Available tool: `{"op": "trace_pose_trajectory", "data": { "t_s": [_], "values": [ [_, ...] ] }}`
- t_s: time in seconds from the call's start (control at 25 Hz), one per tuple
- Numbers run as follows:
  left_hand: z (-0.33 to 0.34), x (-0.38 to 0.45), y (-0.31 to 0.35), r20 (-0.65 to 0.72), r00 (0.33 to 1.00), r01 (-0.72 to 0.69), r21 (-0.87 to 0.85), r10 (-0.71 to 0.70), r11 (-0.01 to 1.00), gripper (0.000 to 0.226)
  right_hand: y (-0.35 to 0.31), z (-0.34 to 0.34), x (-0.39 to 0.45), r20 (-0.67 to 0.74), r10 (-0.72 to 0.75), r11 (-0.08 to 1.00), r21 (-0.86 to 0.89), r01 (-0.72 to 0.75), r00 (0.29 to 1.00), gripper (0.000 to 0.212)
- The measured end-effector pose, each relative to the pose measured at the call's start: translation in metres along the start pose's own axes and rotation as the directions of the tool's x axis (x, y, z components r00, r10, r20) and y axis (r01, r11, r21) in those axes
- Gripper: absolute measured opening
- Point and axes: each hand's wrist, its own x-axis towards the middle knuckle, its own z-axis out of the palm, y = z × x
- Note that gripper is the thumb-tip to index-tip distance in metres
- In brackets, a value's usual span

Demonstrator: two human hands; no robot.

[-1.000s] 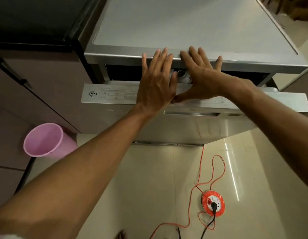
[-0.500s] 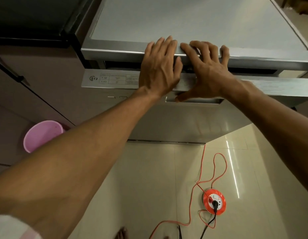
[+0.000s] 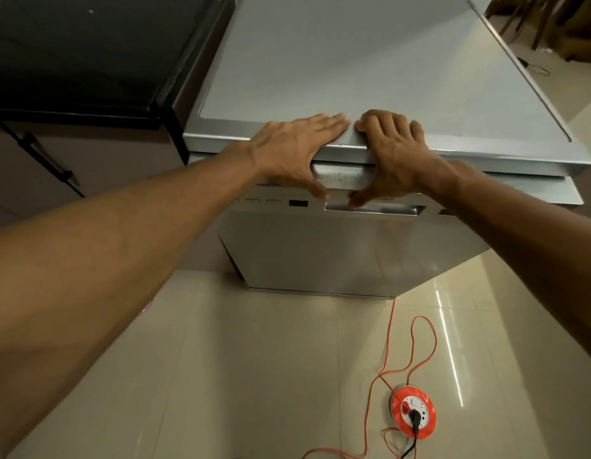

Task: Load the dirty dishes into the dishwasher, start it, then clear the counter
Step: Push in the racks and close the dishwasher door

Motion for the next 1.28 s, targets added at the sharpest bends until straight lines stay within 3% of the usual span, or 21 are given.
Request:
{"op": "trace_pose_trajectory", "data": {
  "t_s": [0.16, 0.28, 0.52, 0.64, 0.8, 1.04, 1.28],
  "values": [
    [-0.007, 0.008, -0.005, 0.063, 0.998, 0.015, 0.070, -0.019, 0.997, 0.131, 0.005, -0.005, 0.006, 0.151, -0.019, 0.999, -0.024, 0.023, 0.988, 0.135],
    [-0.008, 0.013, -0.011, 0.096, 0.995, -0.014, 0.110, 0.003, 0.994, 0.133, 0.015, -0.007, 0.010, 0.180, -0.056, 0.998, -0.007, 0.058, 0.982, 0.136],
    [0.014, 0.011, -0.019, -0.092, 0.992, -0.085, 0.017, 0.086, 0.996, 0.127, 0.024, 0.004, 0.008, 0.057, -0.112, 0.993, 0.032, 0.110, 0.992, 0.130],
    [0.016, 0.013, -0.019, -0.111, 0.991, -0.081, 0.005, 0.081, 0.997, 0.118, 0.028, 0.008, 0.010, 0.026, -0.118, 0.993, 0.018, 0.118, 0.993, 0.123],
    [0.019, 0.018, -0.019, -0.139, 0.990, -0.021, -0.038, 0.016, 0.999, 0.103, 0.025, 0.013, 0.014, -0.033, -0.065, 0.997, 0.049, 0.066, 0.997, 0.107],
    [0.001, 0.024, -0.007, 0.038, 0.985, 0.171, -0.171, -0.167, 0.970, 0.112, 0.025, -0.002, 0.021, 0.195, -0.037, 0.990, 0.141, 0.009, 0.980, 0.114],
    [0.005, 0.031, -0.005, 0.034, 0.975, 0.224, -0.161, -0.222, 0.961, 0.086, 0.023, -0.005, 0.025, 0.235, 0.010, 0.973, 0.222, -0.063, 0.972, 0.082]
  ]
}}
